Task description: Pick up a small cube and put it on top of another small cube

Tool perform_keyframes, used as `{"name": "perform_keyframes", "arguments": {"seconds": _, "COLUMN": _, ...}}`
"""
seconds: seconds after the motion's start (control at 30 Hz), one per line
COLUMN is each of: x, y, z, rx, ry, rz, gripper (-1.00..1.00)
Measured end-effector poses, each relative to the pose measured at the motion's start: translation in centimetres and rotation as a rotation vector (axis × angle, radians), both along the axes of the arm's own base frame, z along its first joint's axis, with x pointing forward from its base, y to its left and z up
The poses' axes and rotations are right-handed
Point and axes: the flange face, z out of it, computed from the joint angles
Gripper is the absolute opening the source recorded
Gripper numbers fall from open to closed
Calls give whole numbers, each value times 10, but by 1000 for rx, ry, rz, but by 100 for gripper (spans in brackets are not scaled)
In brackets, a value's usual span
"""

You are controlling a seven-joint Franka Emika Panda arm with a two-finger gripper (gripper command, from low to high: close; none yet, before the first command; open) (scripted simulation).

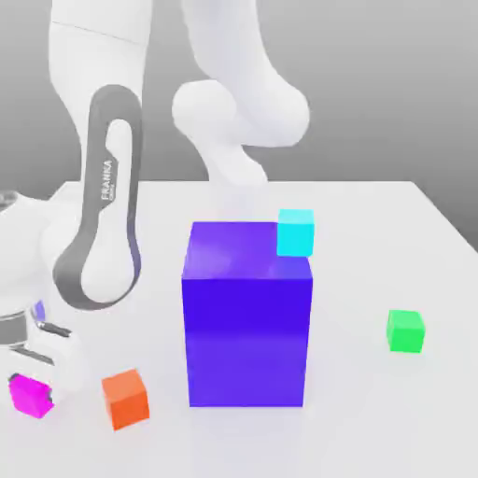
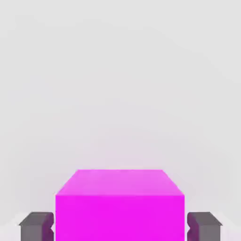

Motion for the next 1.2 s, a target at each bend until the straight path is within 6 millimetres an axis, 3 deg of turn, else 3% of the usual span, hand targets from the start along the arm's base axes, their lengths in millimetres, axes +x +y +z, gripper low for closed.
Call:
{"name": "perform_keyframes", "arguments": {"seconds": 0.1, "x": 0, "y": 0, "z": 1, "rx": 0, "ry": 0, "rz": 0, "gripper": -100}}
{"name": "perform_keyframes", "arguments": {"seconds": 0.3, "x": -1, "y": -2, "z": 59, "rx": 8, "ry": -2, "rz": -16, "gripper": -100}}
{"name": "perform_keyframes", "arguments": {"seconds": 0.43, "x": 20, "y": 24, "z": 62, "rx": 54, "ry": -14, "rz": 20, "gripper": -100}}
{"name": "perform_keyframes", "arguments": {"seconds": 0.53, "x": 49, "y": 76, "z": 59, "rx": 98, "ry": -18, "rz": 146, "gripper": -100}}
{"name": "perform_keyframes", "arguments": {"seconds": 0.67, "x": 79, "y": 166, "z": 54, "rx": 160, "ry": -17, "rz": 362, "gripper": -100}}
{"name": "perform_keyframes", "arguments": {"seconds": 0.83, "x": 92, "y": 286, "z": 48, "rx": 241, "ry": -7, "rz": 636, "gripper": -100}}
{"name": "perform_keyframes", "arguments": {"seconds": 0.97, "x": 79, "y": 382, "z": 44, "rx": 310, "ry": 9, "rz": 858, "gripper": -100}}
{"name": "perform_keyframes", "arguments": {"seconds": 1.03, "x": 60, "y": 429, "z": 48, "rx": 327, "ry": 19, "rz": 1021, "gripper": -100}}
{"name": "perform_keyframes", "arguments": {"seconds": 1.2, "x": -2, "y": 505, "z": 73, "rx": 291, "ry": 23, "rz": 1464, "gripper": -100}}
